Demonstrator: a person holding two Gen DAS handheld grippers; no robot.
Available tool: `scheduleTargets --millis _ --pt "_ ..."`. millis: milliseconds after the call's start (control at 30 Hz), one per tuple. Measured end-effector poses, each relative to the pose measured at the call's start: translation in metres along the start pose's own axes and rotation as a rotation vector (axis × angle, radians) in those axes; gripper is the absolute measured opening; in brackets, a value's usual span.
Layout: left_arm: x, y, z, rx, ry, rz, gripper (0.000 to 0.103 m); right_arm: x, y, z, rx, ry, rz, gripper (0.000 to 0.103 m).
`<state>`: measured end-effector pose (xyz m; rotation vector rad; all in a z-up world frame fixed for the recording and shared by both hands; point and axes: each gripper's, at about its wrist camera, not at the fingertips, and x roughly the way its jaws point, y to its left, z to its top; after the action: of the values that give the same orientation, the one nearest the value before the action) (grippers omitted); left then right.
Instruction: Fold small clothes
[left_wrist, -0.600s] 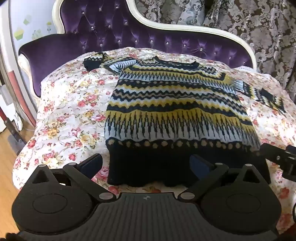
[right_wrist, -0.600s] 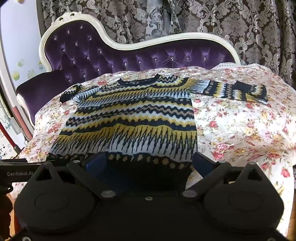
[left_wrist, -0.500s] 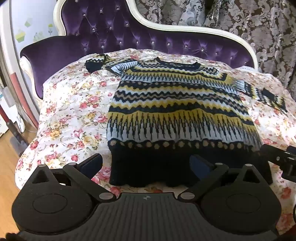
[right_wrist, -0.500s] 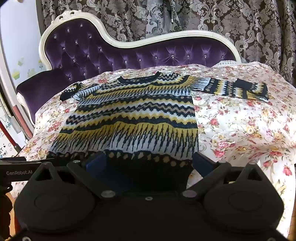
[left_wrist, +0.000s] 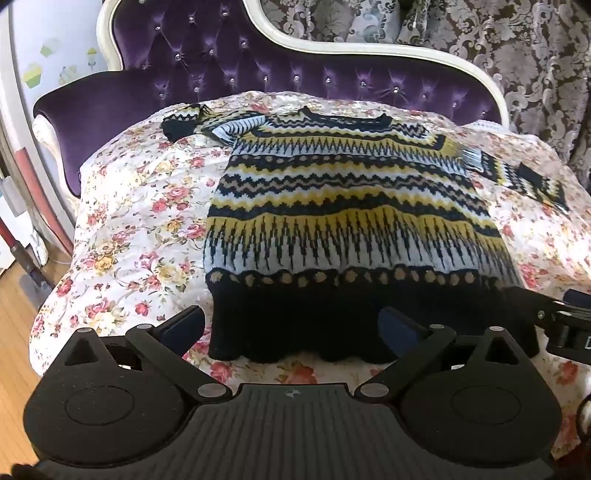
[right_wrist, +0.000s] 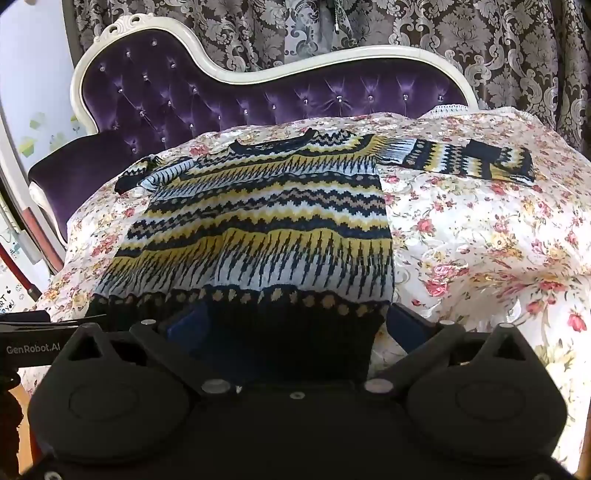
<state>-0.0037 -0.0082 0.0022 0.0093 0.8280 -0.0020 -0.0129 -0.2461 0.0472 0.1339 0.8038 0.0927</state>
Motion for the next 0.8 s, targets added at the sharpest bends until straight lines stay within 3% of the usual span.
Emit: scheduleTargets --millis 800 --pt "0.008 0.000 -0.004 -0.016 0.044 -0.021 0.101 0.011 -0.003 -0.004 0.038 0.068 0.008 0.103"
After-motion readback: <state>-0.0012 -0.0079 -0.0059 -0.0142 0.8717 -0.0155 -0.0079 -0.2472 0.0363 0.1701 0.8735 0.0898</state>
